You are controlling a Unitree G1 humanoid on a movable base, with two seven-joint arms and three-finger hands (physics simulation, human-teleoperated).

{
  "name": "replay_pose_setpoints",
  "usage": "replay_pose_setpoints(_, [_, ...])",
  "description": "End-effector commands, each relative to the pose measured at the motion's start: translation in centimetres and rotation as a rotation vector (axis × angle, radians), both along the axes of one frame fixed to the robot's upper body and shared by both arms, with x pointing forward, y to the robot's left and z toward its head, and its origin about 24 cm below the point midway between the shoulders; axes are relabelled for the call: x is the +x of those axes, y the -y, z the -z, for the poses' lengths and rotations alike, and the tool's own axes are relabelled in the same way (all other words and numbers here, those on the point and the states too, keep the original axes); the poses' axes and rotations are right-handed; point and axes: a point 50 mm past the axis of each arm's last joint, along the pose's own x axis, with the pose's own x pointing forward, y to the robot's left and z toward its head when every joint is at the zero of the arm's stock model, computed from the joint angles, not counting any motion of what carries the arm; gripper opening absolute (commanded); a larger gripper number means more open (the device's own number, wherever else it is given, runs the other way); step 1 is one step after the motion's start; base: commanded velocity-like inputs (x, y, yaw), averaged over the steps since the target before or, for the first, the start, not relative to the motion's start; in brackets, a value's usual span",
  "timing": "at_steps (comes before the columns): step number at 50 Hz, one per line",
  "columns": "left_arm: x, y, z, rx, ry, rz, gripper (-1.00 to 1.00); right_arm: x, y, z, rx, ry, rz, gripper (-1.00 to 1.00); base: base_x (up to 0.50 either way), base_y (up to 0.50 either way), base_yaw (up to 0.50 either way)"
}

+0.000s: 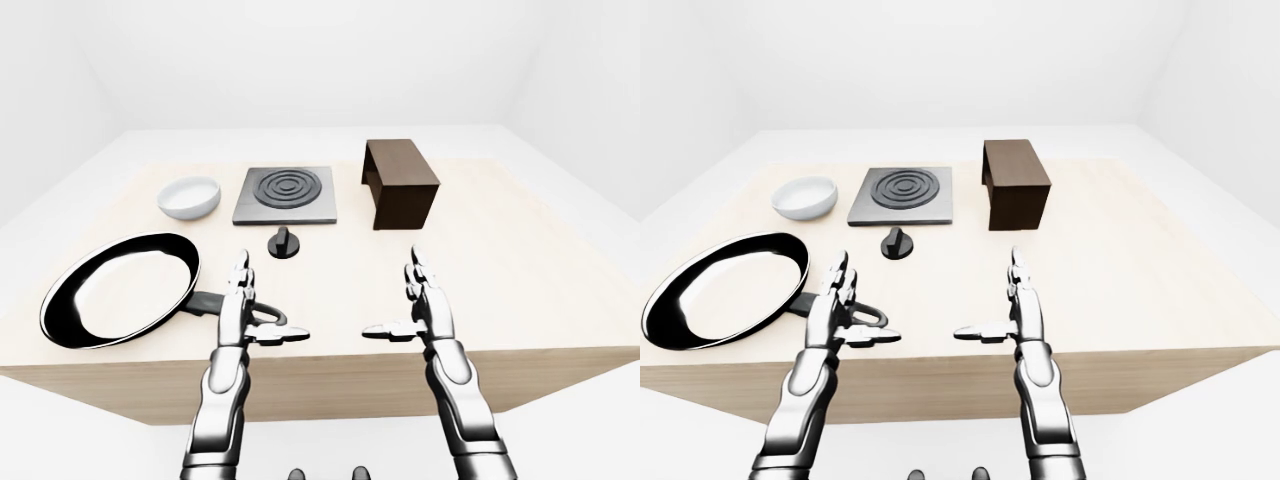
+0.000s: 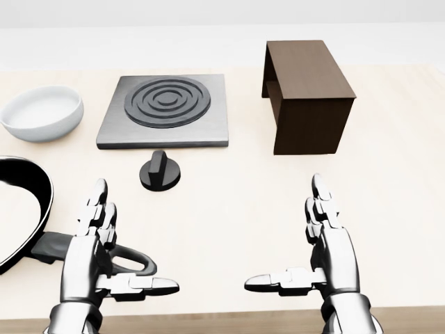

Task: Turn on the stove.

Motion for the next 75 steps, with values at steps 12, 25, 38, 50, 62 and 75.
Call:
replay_pose_setpoints(12, [0.0,-0.9,-0.6,-0.004,0.008,-0.021,1.0,-0.7,1.6,-2.9,-0.019,0.07,0.029,1.0,0.0,0.0,0.0])
replay_pose_setpoints(25, [0.0,-1.2,-1.0,-0.024,0.027,-0.054,1.0,-1.9,5.4,-7.1,-0.02,0.251,0.177,1.0,0.0,0.0,0.0])
replay_pose_setpoints(38, [0.1,-1.2,-0.9,-0.026,0.021,-0.048,1.0,-3.8,7.3,-10.6,-0.03,0.41,0.251,1.0,0.0,0.0,0.0])
replay_pose_setpoints(50, [0.1,-1.2,-0.7,-0.022,0.022,-0.053,1.0,-3.8,6.6,-10.7,-0.037,0.415,0.216,1.0,0.0,0.0,0.0])
replay_pose_setpoints(62, [0.1,-1.2,-0.5,-0.016,0.019,-0.055,1.0,-3.8,6.3,-10.8,-0.042,0.416,0.192,1.0,0.15,0.0,0.0])
replay_pose_setpoints(75, [0.0,-1.1,-0.4,-0.014,0.018,-0.056,1.0,-3.9,6.3,-10.8,-0.04,0.417,0.191,1.0,0.32,0.0,0.0])
